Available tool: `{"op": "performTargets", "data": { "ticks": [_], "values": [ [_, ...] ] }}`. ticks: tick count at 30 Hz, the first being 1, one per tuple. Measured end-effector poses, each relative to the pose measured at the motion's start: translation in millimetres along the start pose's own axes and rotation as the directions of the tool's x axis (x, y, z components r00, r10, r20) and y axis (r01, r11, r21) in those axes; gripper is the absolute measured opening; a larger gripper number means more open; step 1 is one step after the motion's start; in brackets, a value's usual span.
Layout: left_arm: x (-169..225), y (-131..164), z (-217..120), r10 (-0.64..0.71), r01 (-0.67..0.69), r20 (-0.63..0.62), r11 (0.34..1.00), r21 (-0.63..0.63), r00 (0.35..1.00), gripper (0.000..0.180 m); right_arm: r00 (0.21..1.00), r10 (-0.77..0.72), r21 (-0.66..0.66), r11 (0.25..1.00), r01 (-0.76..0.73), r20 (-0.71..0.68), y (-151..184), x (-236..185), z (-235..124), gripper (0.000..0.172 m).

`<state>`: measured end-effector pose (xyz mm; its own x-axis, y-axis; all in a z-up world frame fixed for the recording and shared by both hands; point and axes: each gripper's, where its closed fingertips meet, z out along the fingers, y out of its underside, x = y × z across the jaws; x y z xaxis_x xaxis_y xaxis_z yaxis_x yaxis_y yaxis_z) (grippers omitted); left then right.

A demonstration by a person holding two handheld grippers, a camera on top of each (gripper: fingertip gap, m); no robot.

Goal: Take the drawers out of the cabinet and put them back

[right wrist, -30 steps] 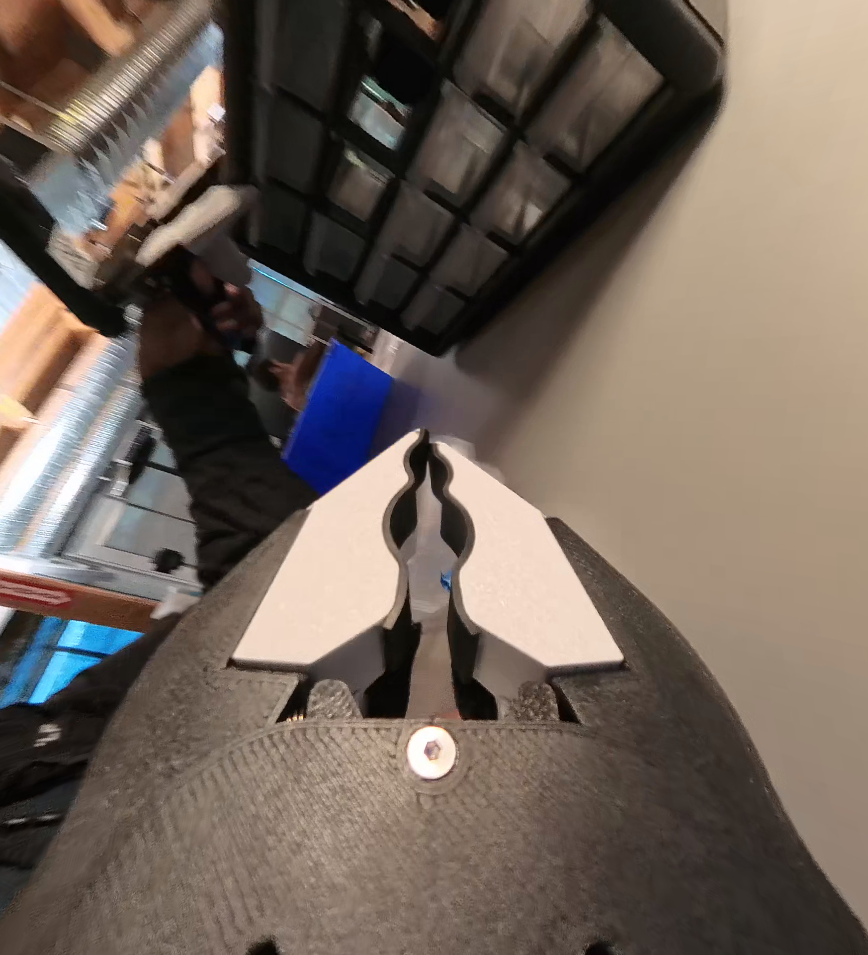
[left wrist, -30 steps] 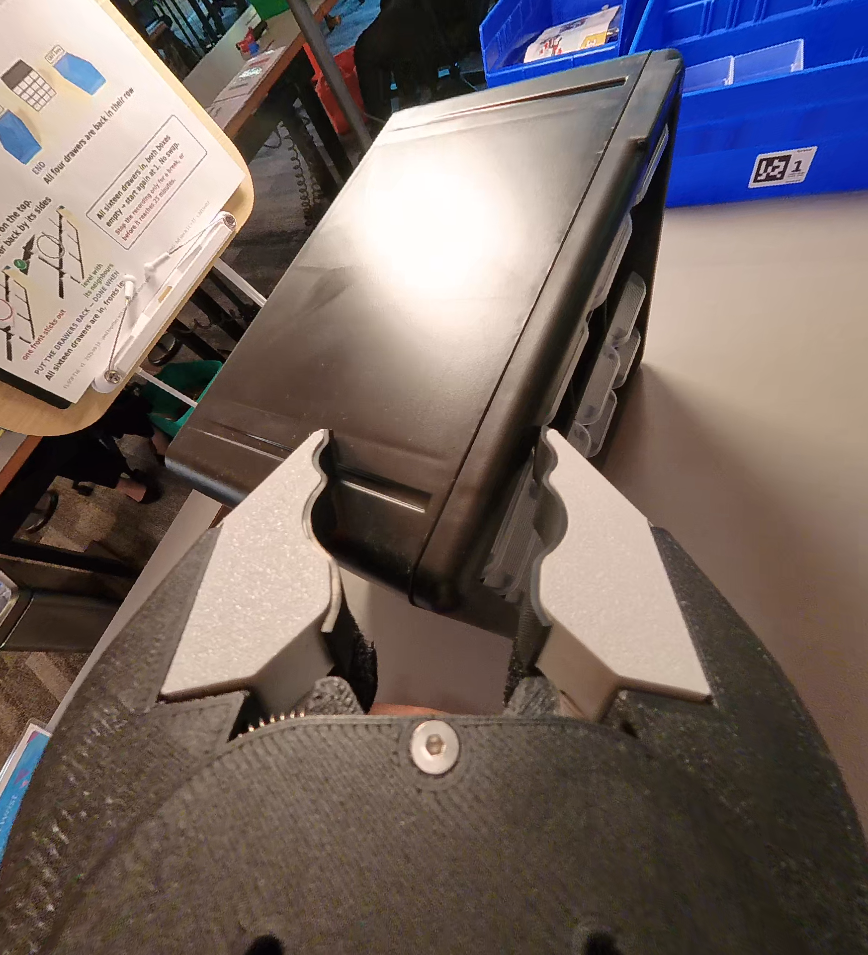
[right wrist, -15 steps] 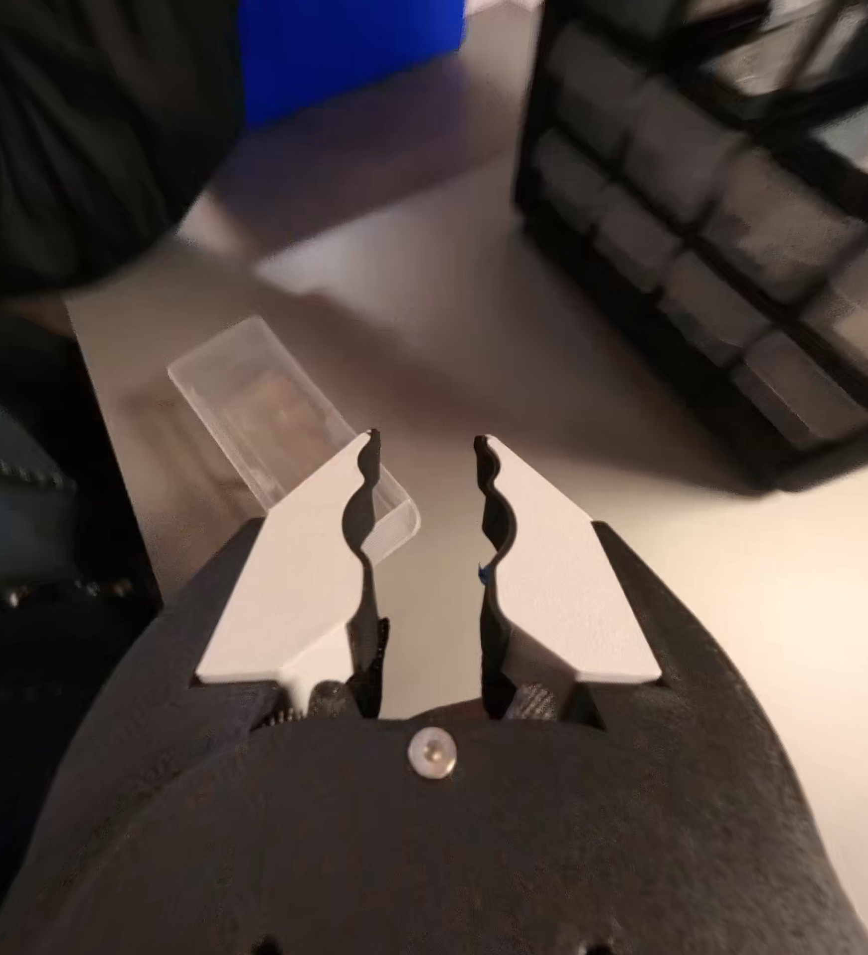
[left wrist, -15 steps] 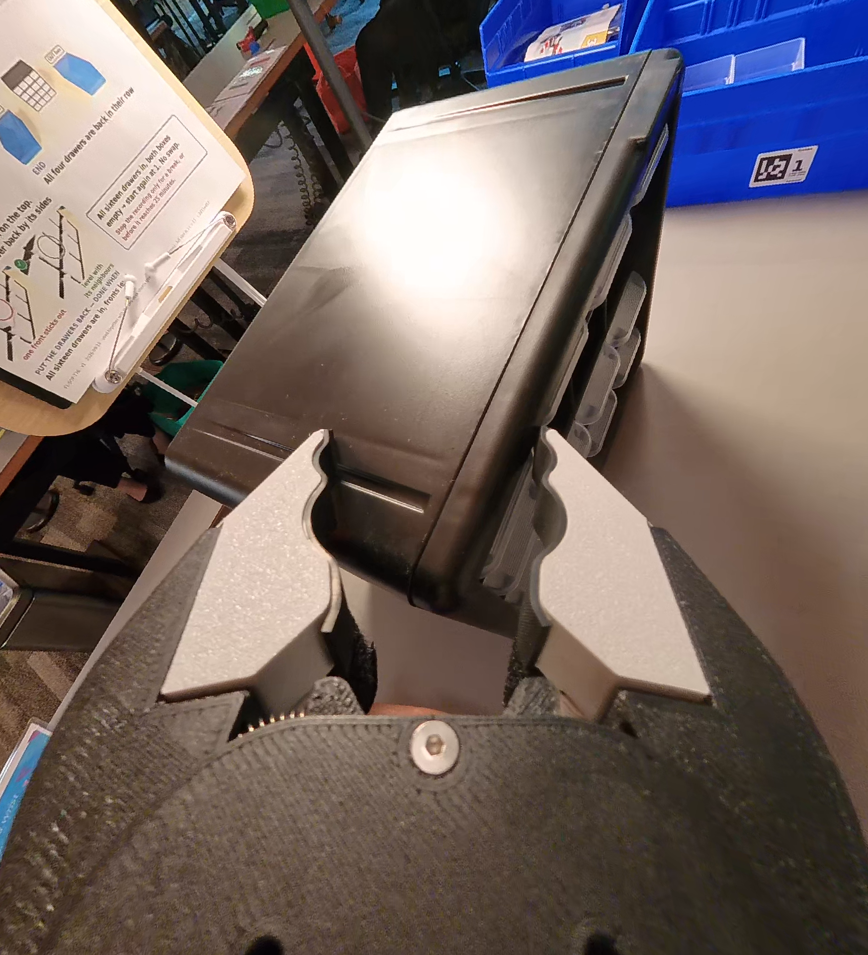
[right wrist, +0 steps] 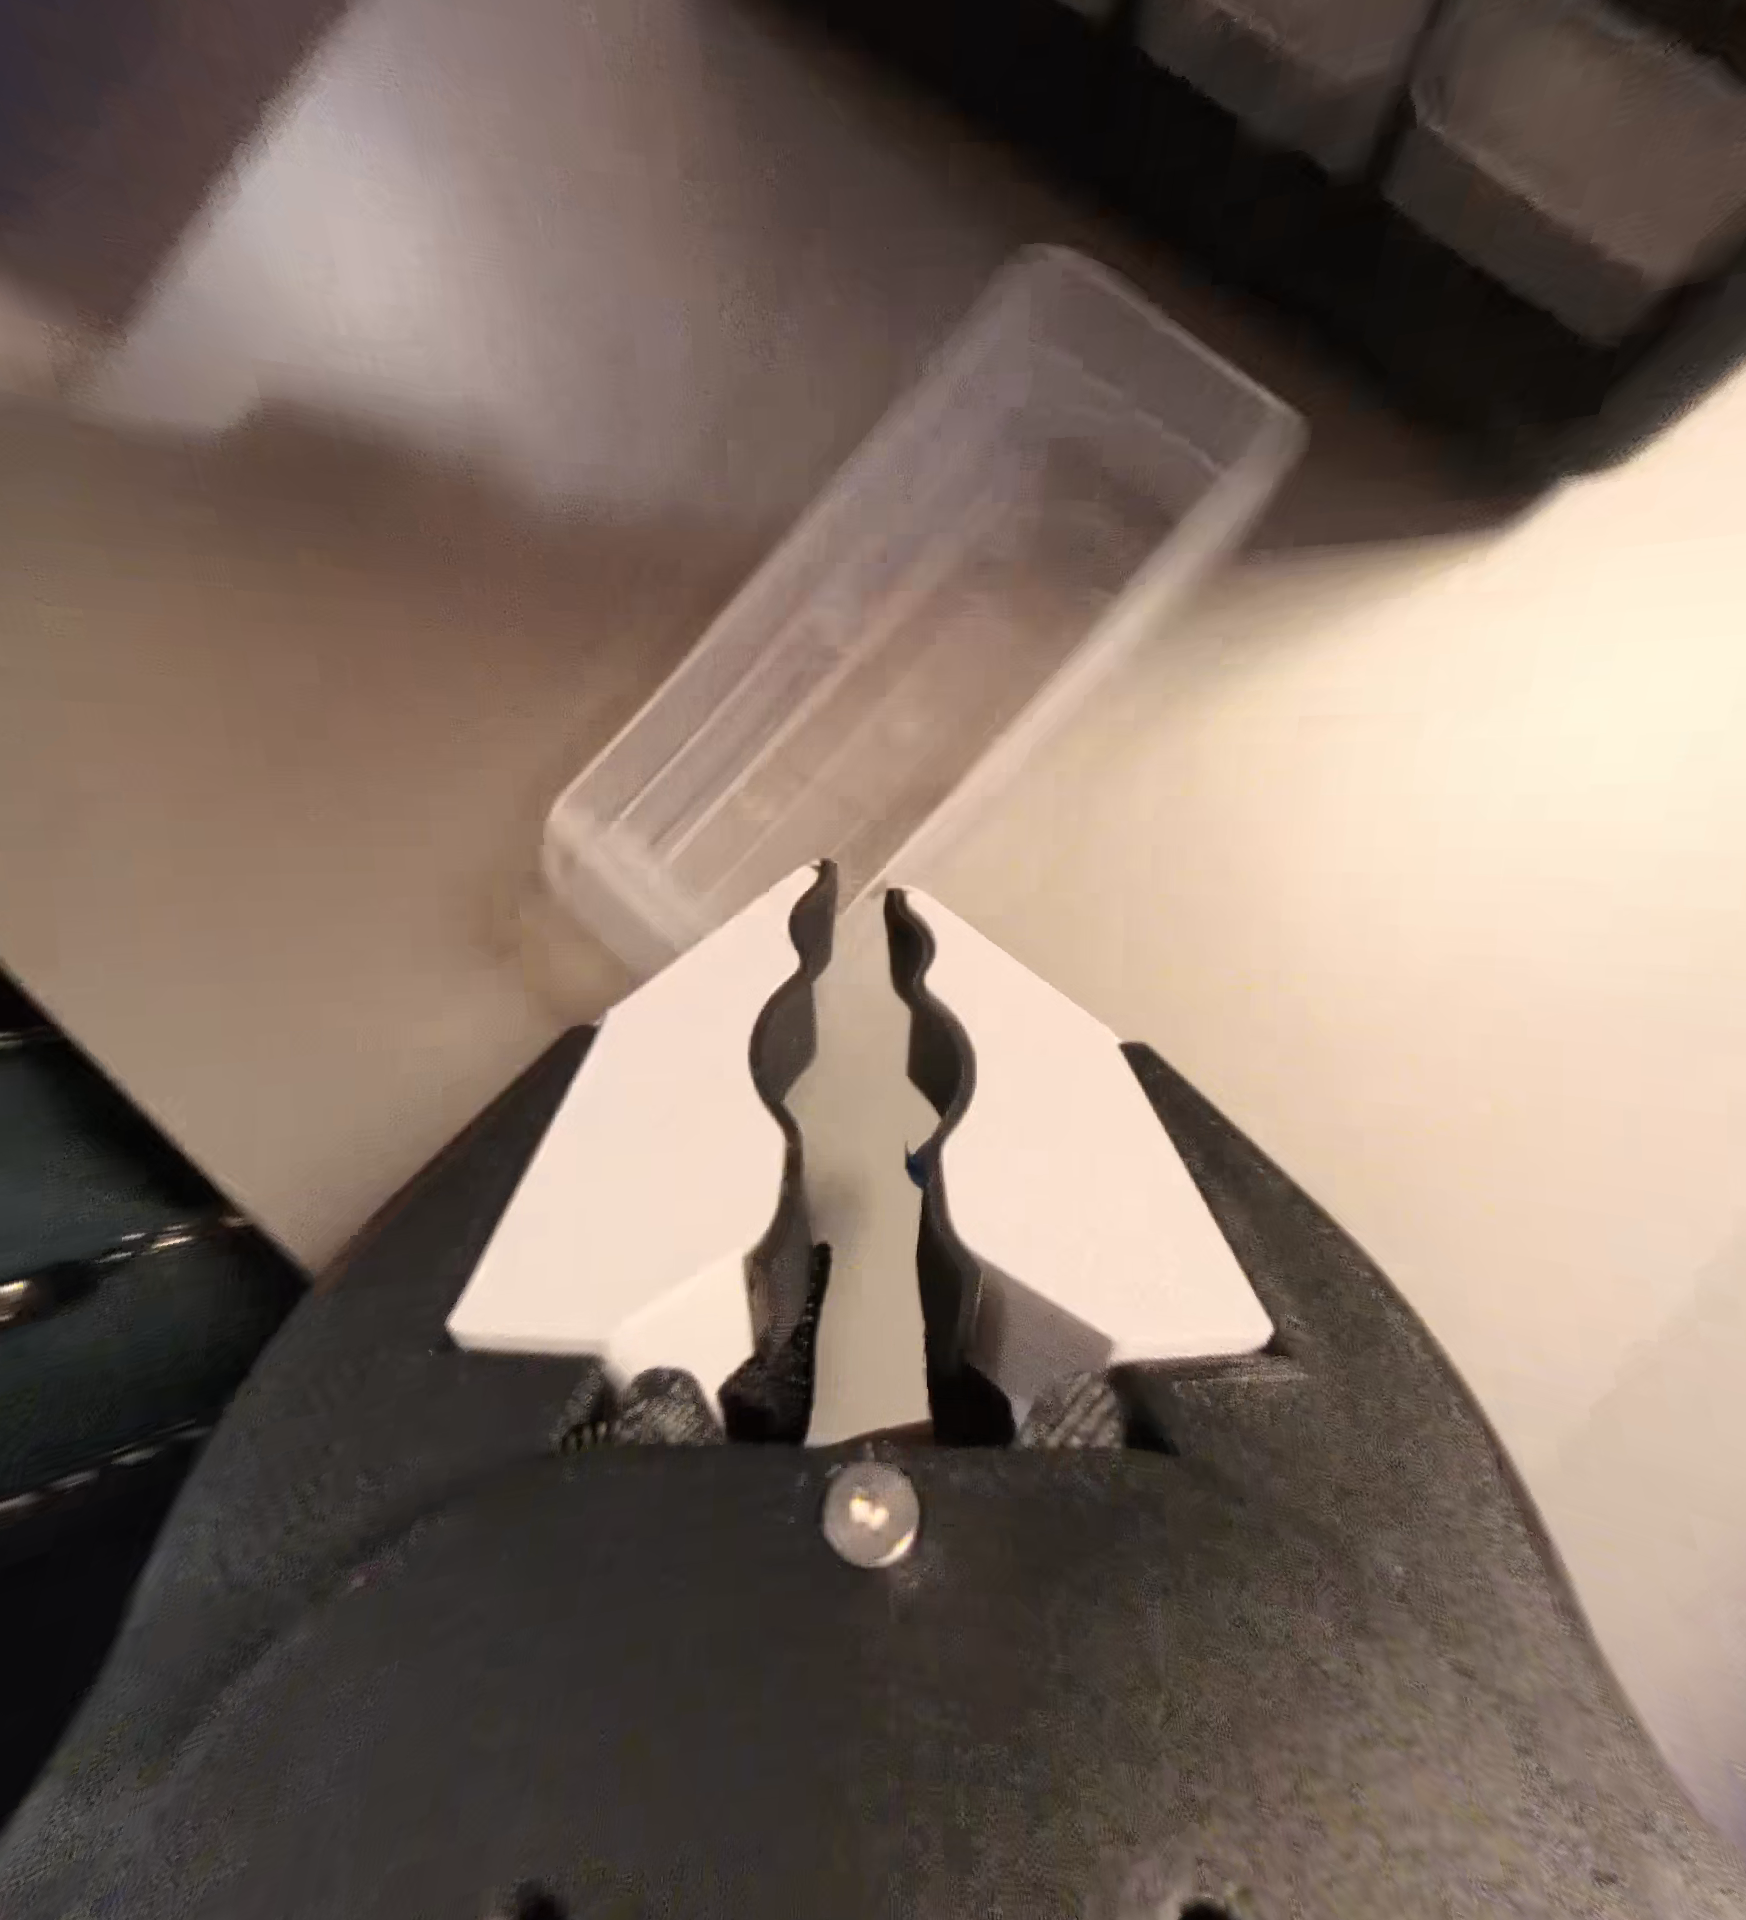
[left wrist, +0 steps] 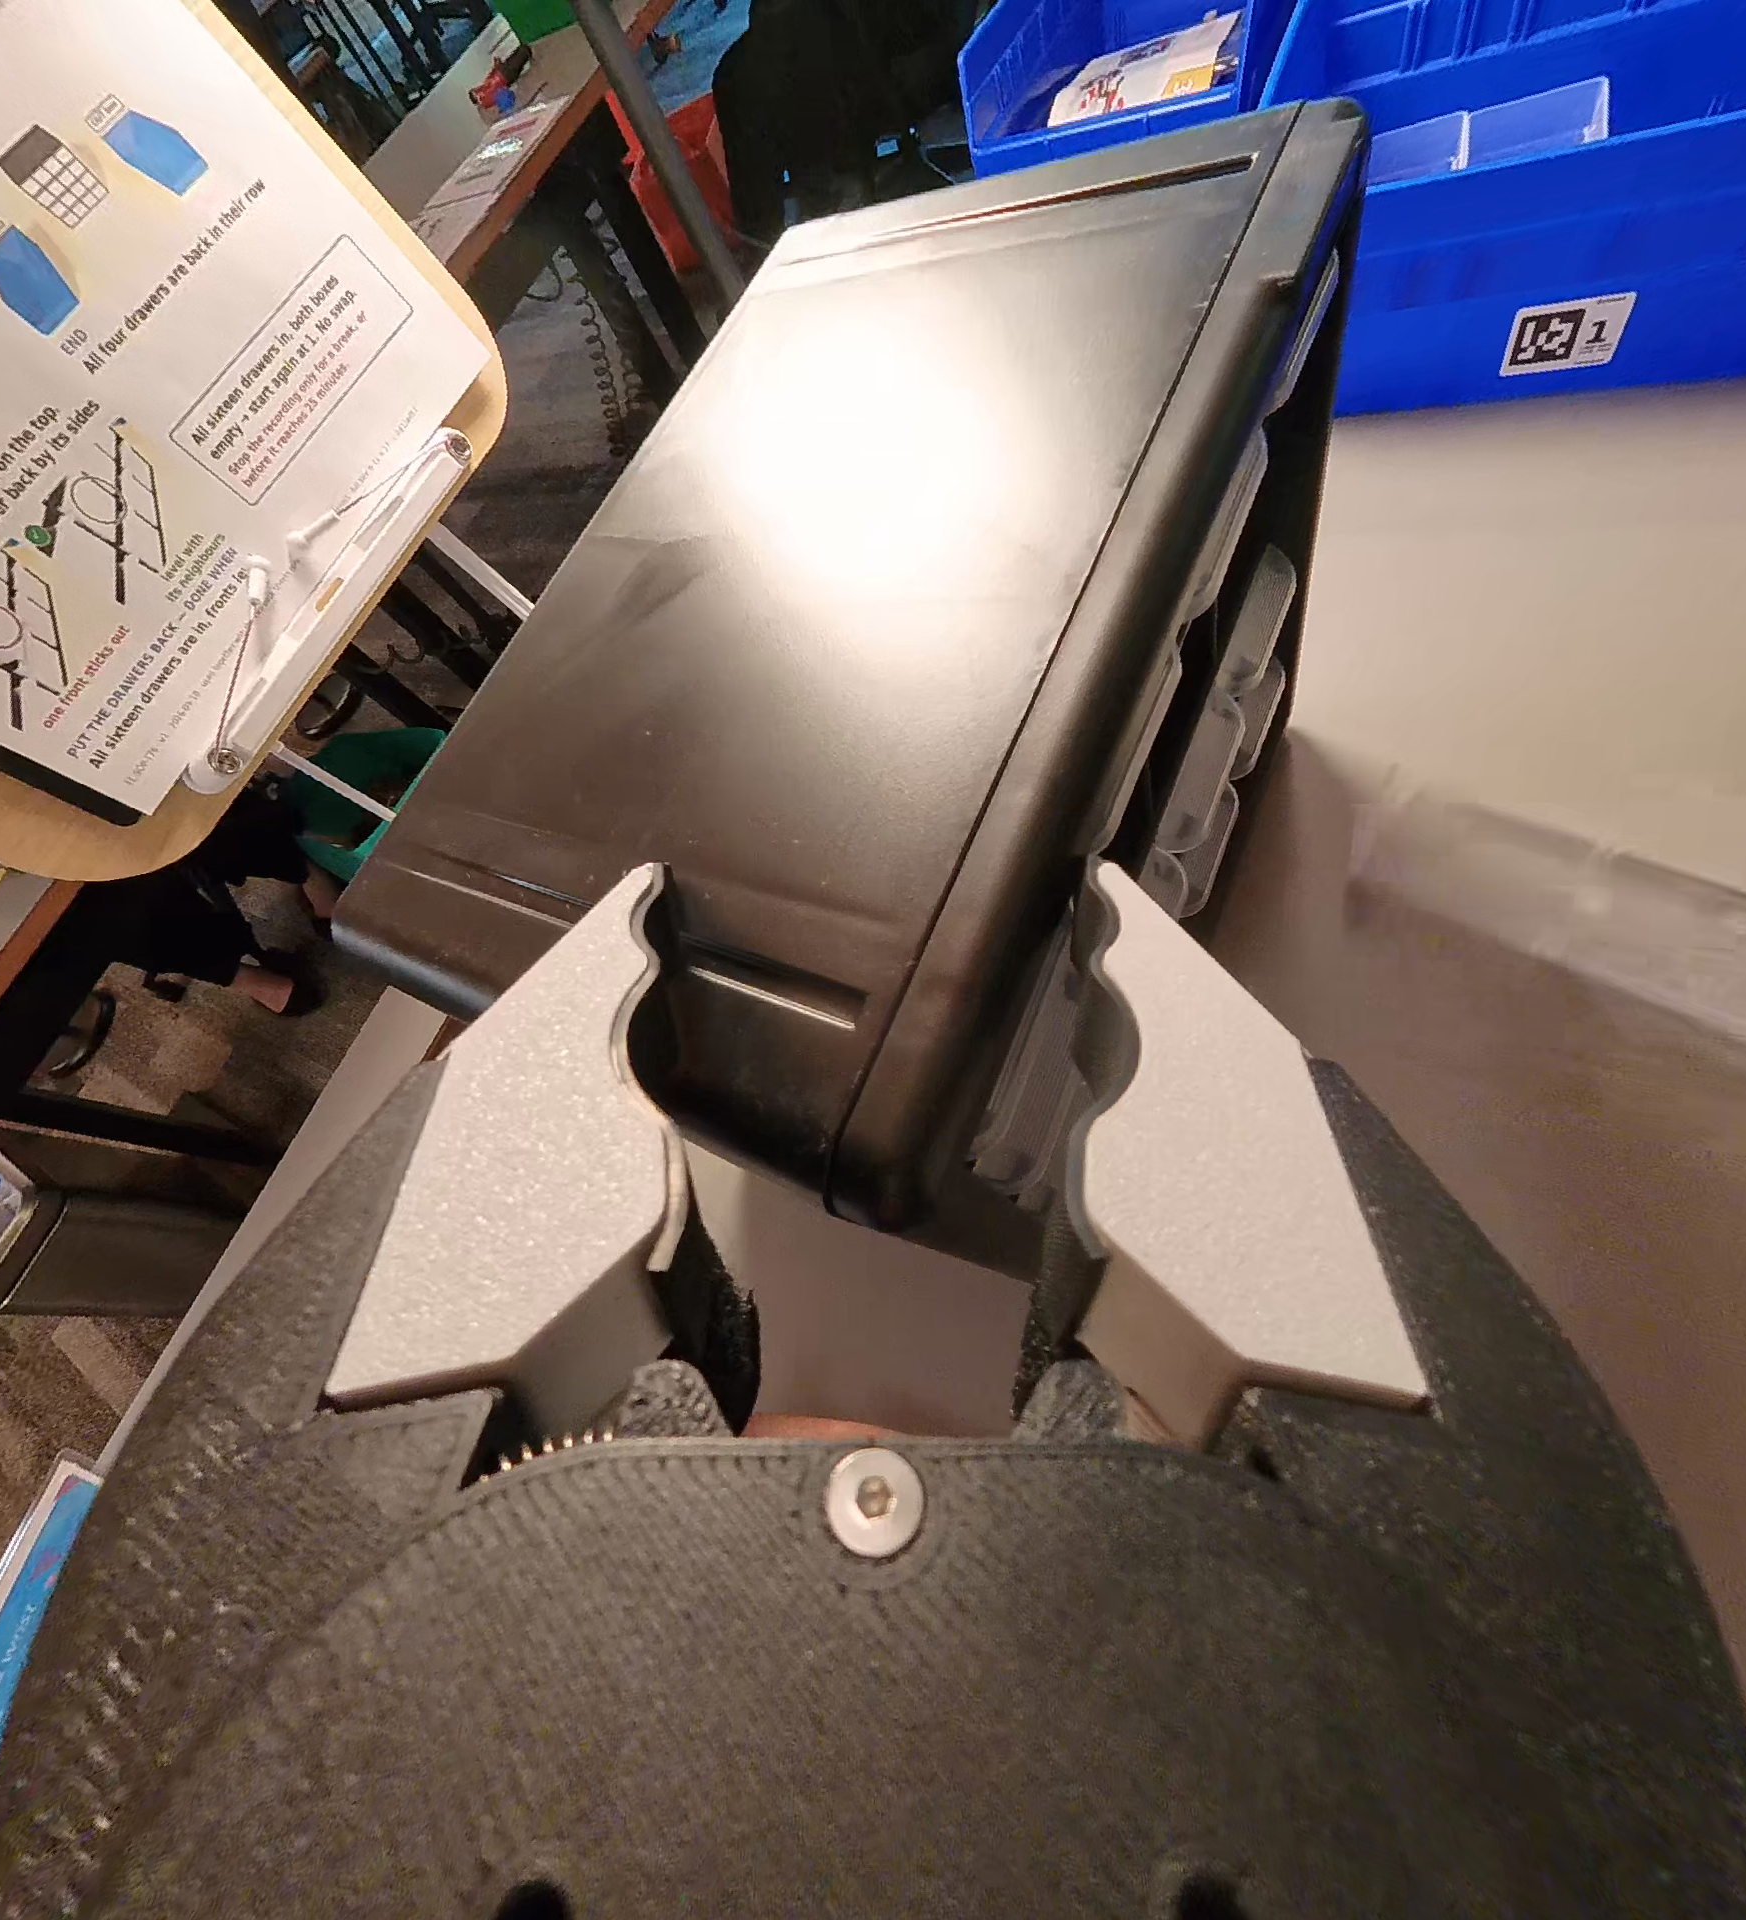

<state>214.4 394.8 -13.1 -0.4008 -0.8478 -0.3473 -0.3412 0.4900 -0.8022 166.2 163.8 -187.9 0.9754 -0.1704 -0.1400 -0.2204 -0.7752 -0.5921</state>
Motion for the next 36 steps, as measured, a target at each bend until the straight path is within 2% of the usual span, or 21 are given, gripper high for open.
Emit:
{"op": "performTargets", "data": {
  "ticks": [1,3,6,9,11,14,16,20,26,30,36],
  "values": [
    [0.0,0.0,0.1,0.000,0.000,0.001,1.000,-0.001,1.000,0.076,0.999,0.031,0.019,0.999,-0.032,0.036,5.1,-4.8,-5.6,0.014],
    [0.1,-0.1,0.0,0.000,0.000,0.002,1.000,-0.002,1.000,0.076,0.997,0.012,0.037,0.999,-0.015,0.072,15.4,-12.3,-14.7,0.015],
    [0.3,-0.1,0.1,-0.001,0.001,0.005,1.000,-0.004,1.000,0.075,0.998,-0.049,0.086,0.995,0.046,0.034,15.6,-4.5,-28.6,0.017],
    [0.6,-0.2,0.0,-0.001,0.001,0.006,1.000,-0.004,1.000,0.075,0.991,-0.106,0.178,0.980,0.091,0.078,-0.2,-8.8,-49.0,0.019],
    [0.7,-0.3,0.0,0.000,0.000,0.007,1.000,-0.005,1.000,0.075,0.986,-0.165,0.199,0.968,0.155,0.035,-6.6,-2.0,-57.9,0.020],
    [0.8,-0.3,0.1,0.002,-0.002,0.007,1.000,-0.007,1.000,0.075,0.973,-0.200,0.111,0.971,0.212,-0.117,-0.2,32.9,-56.4,0.022],
    [0.8,-0.3,0.0,0.004,-0.004,0.007,1.000,-0.008,1.000,0.075,0.971,-0.168,0.075,0.980,0.183,-0.172,6.3,55.7,-48.9,0.022],
    [0.8,-0.4,0.0,0.003,-0.003,0.007,1.000,-0.007,1.000,0.075,0.984,-0.095,0.049,0.993,0.103,-0.148,19.7,74.4,-27.9,0.025],
    [0.4,-0.6,0.3,0.003,-0.003,0.005,1.000,-0.003,1.000,0.075,0.987,-0.159,0.050,0.986,0.157,0.039,24.1,28.7,-27.2,0.028],
    [0.3,-0.8,0.4,0.004,-0.004,0.003,1.000,-0.003,1.000,0.075,0.944,-0.261,0.060,0.965,0.255,0.200,32.6,-16.4,-32.5,0.030],
    [0.7,-0.9,0.6,0.003,-0.003,0.006,1.000,-0.005,1.000,0.075,0.802,-0.533,0.299,0.838,0.456,0.271,6.1,-45.6,-47.8,0.032]
  ]
}}
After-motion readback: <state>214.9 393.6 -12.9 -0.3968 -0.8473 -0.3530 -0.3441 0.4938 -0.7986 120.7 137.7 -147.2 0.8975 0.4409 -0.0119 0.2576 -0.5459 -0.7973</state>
